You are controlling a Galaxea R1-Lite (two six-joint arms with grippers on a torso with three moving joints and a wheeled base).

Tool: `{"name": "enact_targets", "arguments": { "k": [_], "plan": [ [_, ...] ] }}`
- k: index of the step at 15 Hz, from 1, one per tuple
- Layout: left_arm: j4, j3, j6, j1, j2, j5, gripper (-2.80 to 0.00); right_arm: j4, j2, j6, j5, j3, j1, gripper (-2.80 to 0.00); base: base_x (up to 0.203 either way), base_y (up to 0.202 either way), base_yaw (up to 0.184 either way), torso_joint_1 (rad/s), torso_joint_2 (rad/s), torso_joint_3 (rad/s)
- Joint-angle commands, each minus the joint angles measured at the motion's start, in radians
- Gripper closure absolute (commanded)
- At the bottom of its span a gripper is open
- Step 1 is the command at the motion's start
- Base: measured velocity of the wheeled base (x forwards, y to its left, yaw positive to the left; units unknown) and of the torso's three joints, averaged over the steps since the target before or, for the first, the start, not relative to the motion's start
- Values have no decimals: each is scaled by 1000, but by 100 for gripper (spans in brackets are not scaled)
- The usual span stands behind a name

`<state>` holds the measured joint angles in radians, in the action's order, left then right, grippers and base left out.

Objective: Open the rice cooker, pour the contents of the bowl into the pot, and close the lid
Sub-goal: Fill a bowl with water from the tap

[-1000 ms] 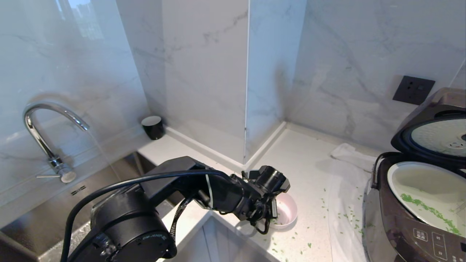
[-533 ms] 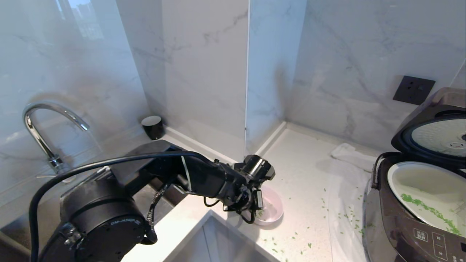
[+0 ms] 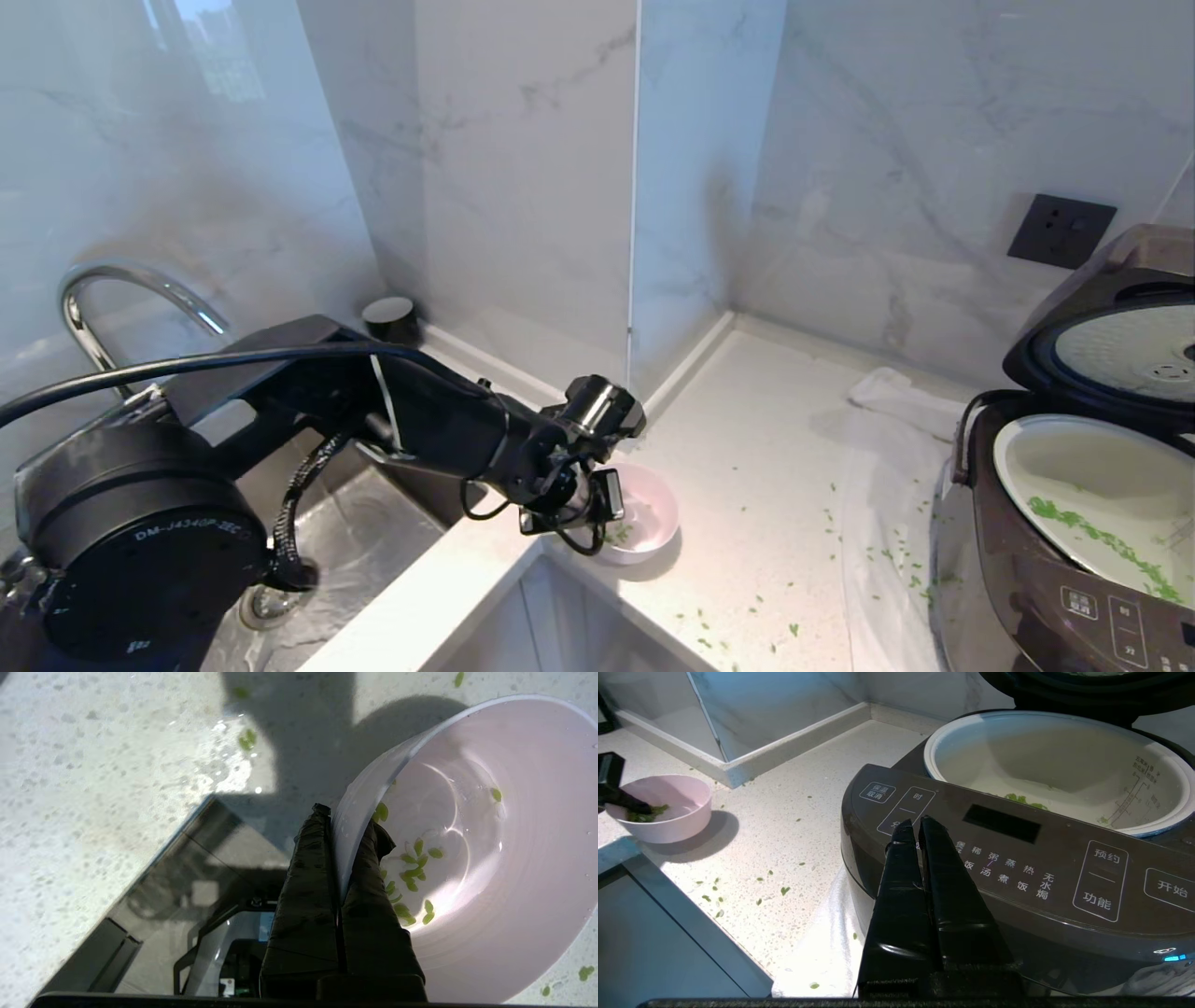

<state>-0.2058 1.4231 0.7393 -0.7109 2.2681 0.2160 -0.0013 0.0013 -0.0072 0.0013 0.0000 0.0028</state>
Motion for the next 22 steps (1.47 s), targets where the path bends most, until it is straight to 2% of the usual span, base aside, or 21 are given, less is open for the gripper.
{"name": "enact_targets", "arguments": {
  "k": [1, 6, 9, 16, 20, 22],
  "plan": [
    [23, -69, 8, 39, -64, -7, 0, 0, 0, 0, 0, 0, 0, 0, 0, 0, 0, 0, 0, 0],
    [119, -229, 8, 168, -163, -15, 0, 0, 0, 1, 0, 0, 0, 0, 0, 0, 0, 0, 0, 0],
    [144, -274, 2, 264, -200, -39, 0, 0, 0, 0, 0, 0, 0, 0, 0, 0, 0, 0, 0, 0],
    [153, -266, -79, 505, -216, -44, 0, 0, 0, 0, 0, 0, 0, 0, 0, 0, 0, 0, 0, 0],
    [254, -247, -142, 641, -149, -57, 0, 0, 0, 1, 0, 0, 0, 0, 0, 0, 0, 0, 0, 0],
    [262, -204, -155, 694, -112, -59, 0, 0, 0, 0, 0, 0, 0, 0, 0, 0, 0, 0, 0, 0]
  ]
}}
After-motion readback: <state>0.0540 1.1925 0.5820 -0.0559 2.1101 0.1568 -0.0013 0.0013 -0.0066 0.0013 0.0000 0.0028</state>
